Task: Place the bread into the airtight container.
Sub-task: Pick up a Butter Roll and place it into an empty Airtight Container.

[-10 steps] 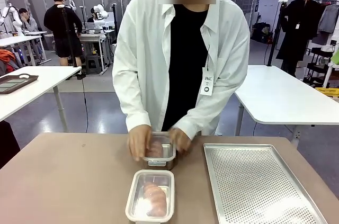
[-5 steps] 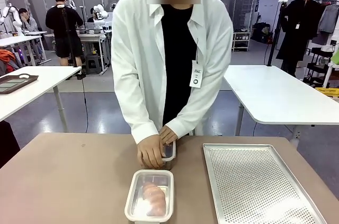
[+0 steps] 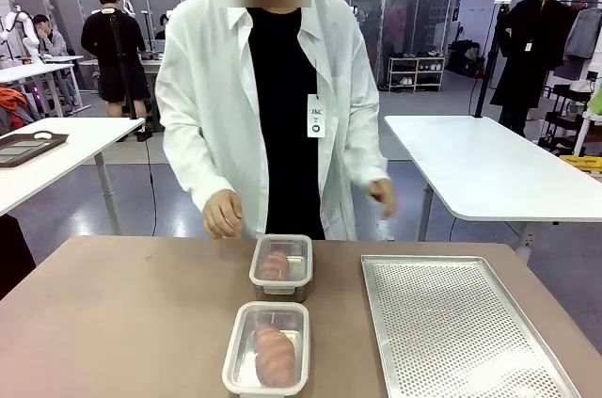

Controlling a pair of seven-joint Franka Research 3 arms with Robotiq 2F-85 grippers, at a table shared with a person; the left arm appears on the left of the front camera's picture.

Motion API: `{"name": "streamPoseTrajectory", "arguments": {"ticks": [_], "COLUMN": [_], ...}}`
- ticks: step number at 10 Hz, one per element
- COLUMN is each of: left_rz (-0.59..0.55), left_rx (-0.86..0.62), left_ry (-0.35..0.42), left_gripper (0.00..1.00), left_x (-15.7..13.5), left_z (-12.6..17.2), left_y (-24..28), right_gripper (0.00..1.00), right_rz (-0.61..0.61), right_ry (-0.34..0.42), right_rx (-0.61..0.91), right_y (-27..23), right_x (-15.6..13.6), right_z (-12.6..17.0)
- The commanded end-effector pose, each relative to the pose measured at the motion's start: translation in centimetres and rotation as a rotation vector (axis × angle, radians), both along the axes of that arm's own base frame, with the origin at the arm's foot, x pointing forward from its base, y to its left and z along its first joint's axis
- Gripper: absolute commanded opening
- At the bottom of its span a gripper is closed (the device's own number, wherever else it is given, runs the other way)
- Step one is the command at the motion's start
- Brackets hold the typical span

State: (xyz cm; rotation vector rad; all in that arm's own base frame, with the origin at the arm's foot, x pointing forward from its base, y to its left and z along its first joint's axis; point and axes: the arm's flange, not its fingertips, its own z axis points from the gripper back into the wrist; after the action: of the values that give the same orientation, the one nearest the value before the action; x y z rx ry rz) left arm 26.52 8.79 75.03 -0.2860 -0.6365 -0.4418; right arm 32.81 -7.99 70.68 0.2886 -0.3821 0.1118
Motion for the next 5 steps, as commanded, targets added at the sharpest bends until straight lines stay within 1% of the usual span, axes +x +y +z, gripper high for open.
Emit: {"name": "streamPoseTrajectory", "arguments": {"ticks": [1,5], "left_rz": [-0.018,-0.018], "left_rx": [-0.001,-0.001], "left_ry": [-0.005,-0.005], "left_gripper": [1.00,1.00], "left_x": [-0.06,-0.06], "left_z": [0.03,0.03], "left_y": [-0.08,-0.08], "right_gripper": [1.00,1.00], "right_rz": [-0.004,-0.004], "right_ry": [0.001,0.001], "right_rx": [0.003,0.003], "right_y": [-0.13,-0.13], "right_x": [0.00,0.00], "right_z": [0.19,0.19]}}
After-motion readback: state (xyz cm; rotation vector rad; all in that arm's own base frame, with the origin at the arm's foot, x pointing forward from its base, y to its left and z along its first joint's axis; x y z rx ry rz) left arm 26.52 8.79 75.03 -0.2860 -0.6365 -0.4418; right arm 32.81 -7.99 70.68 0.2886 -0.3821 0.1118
